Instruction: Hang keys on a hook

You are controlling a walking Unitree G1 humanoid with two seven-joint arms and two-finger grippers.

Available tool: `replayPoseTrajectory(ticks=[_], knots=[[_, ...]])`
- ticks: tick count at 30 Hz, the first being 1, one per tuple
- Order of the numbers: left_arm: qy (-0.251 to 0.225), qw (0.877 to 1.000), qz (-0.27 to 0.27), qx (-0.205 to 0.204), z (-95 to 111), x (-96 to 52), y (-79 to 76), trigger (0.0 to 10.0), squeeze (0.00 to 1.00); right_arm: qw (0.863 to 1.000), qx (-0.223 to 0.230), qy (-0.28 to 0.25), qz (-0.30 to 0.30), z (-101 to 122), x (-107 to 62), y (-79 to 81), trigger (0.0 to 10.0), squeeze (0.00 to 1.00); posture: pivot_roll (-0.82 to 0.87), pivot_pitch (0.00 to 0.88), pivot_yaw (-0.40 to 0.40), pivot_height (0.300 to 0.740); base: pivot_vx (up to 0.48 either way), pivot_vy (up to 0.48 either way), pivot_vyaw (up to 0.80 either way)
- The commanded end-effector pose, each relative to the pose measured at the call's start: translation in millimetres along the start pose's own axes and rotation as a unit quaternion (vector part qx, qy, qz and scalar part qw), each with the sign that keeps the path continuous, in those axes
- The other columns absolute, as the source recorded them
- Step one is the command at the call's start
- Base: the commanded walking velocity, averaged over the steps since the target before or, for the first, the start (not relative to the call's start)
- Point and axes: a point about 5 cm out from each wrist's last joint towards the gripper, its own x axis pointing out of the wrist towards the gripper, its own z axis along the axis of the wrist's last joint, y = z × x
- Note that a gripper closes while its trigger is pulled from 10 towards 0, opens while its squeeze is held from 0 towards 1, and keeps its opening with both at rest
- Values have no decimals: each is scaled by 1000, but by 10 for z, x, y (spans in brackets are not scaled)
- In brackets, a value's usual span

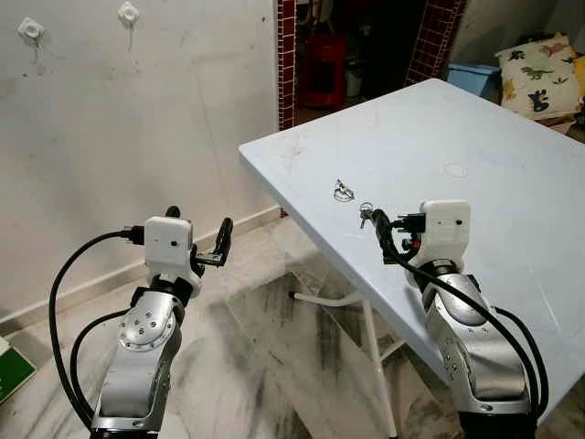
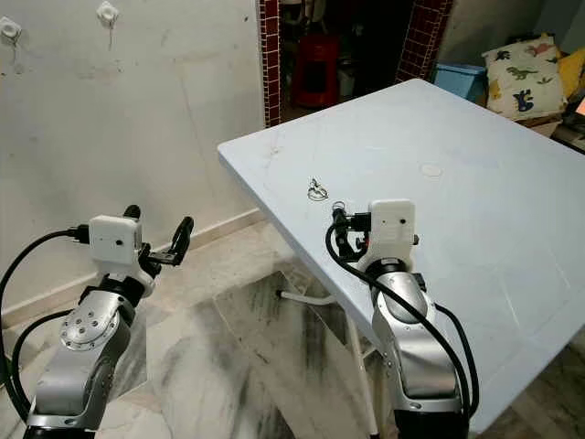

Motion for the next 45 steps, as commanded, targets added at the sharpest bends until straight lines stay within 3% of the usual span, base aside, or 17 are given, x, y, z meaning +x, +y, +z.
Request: replayPoseTrajectory(ticks=[1,2,3,10,11,13,14,15,28,29,45], knots=[[5,1000,0,4,-14,-10,11,10000,0,1000,1,-4,4,14,-10,12,3647,0,-59,0,13,740,0,0,0],[5,1000,0,4,-15,-11,10,10000,0,1000,-3,-4,8,12,-10,18,5922,0,-59,0,13,740,0,0,0],[5,1000,-1,4,-14,-11,9,10000,0,1000,-8,1,9,2,-5,25,10000,0,-60,0,13,740,0,0,0],[2,1000,-8,-2,-4,-13,1,10000,0,1000,-2,-1,11,-3,-19,33,10000,0,-60,0,14,740,0,0,0],[2,1000,-9,-1,-5,-13,1,10000,0,999,28,-15,28,19,-40,54,10000,0,-61,0,14,740,0,0,0],[2,1000,-9,-1,-4,-12,1,10000,0,999,37,-19,32,25,-45,59,10000,0,-61,0,14,740,0,0,0],[3,1000,-9,-1,-6,-12,1,10000,0,999,31,-18,29,25,-47,56,10000,1000,-62,0,14,740,0,0,0],[3,1000,-9,-1,-10,-14,-2,10000,0,1000,12,-12,17,16,-43,43,10000,1000,-62,0,14,740,0,0,0],[2,1000,-14,-1,-8,-5,-11,10000,0,1000,3,-9,12,5,-24,25,10000,1000,-63,0,14,740,0,0,0],[1,1000,-17,-4,-6,-4,-21,10000,0,1000,2,-5,15,-4,-23,34,10000,0,-63,0,14,740,0,0,0],[-2,1000,-27,-9,-1,-20,-42,10000,0,1000,1,0,20,-16,-23,45,10000,0,-62,0,12,740,269,0,0]])
